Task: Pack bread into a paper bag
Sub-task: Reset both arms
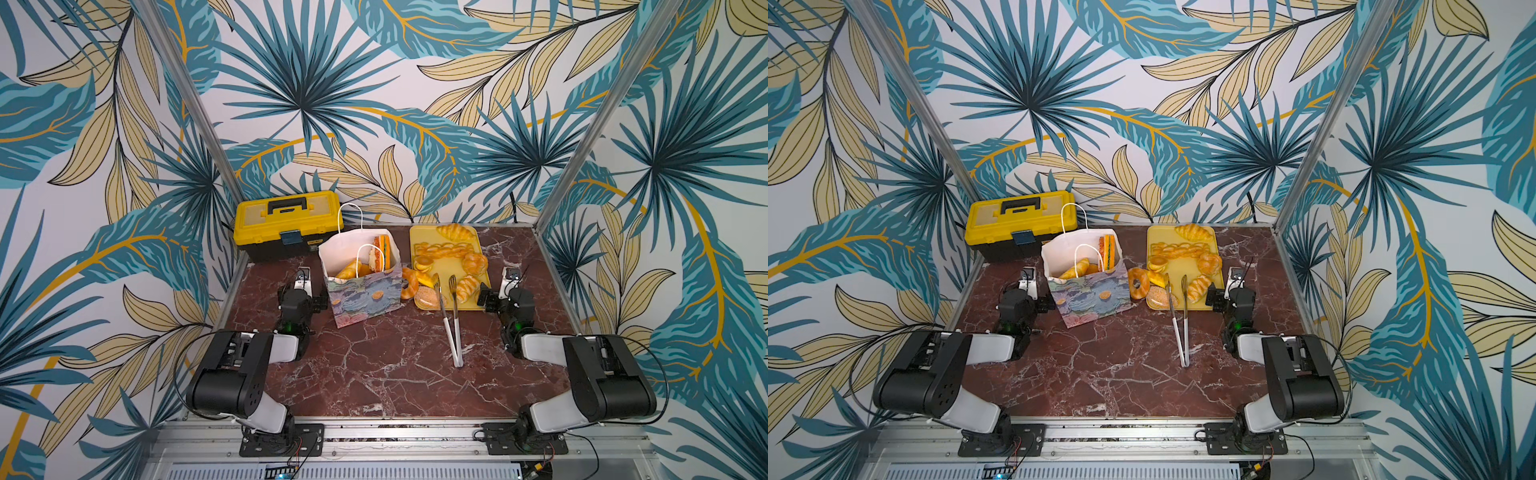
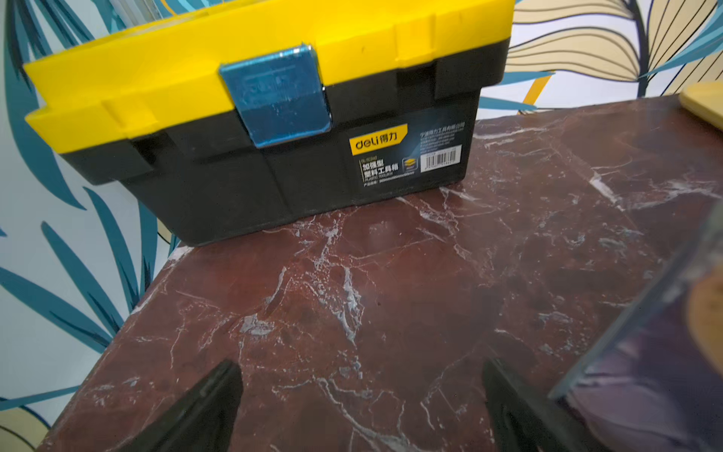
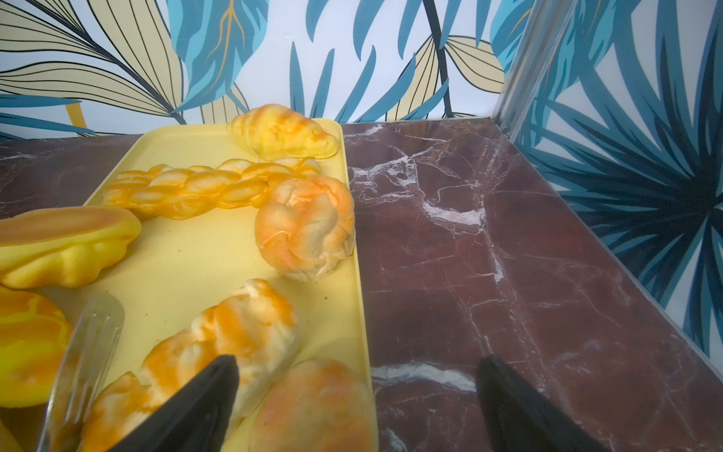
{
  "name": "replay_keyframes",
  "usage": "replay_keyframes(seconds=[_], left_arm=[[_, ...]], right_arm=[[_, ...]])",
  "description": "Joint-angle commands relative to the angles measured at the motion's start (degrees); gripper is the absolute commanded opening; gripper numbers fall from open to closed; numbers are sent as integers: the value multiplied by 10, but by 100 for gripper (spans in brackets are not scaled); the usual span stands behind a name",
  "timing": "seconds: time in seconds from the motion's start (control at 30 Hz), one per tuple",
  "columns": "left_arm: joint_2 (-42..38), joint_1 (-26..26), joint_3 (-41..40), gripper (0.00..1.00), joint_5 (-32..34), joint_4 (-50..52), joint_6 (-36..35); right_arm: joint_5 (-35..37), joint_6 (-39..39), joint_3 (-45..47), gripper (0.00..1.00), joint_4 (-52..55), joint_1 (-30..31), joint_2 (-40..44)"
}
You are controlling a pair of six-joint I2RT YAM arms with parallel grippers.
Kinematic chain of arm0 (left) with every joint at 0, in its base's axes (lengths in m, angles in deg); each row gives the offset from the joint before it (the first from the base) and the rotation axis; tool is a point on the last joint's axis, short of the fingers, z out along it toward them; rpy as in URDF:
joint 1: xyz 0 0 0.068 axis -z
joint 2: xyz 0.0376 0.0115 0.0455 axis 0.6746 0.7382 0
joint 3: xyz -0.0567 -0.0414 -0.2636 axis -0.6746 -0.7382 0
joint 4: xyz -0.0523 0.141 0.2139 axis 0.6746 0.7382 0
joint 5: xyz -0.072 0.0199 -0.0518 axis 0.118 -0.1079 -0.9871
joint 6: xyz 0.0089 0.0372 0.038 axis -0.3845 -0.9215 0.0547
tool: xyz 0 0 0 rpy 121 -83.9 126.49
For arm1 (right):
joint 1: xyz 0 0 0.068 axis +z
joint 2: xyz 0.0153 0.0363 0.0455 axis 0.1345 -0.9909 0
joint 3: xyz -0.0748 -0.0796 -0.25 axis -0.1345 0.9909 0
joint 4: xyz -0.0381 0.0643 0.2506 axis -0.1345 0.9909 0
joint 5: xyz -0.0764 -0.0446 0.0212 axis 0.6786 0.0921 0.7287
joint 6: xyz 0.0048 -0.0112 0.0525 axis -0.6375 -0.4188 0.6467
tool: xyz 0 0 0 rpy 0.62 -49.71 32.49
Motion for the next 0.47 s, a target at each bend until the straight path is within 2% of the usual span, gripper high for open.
replay_keyframes(seconds=[0.0,0.03,0.13,0.2,0.27,0.43], left_arm=[[9,-9,-21,100,-14,-78,6],[11,-8,-22,100,-15,-84,3],[-14,-8,-3,100,-16,-2,10],[-3,-8,-11,100,-14,-39,7],[-13,-8,-4,100,-16,-8,9],[-11,-8,-4,100,-15,-12,8]], right_arm=[[-8,3,9,100,-18,-2,2],[-8,3,9,99,-18,-2,3],[-9,2,7,99,-15,-1,1],[-14,-1,4,99,-12,0,-1],[-15,0,4,99,-11,-1,-1],[-16,0,8,100,-16,-1,3]])
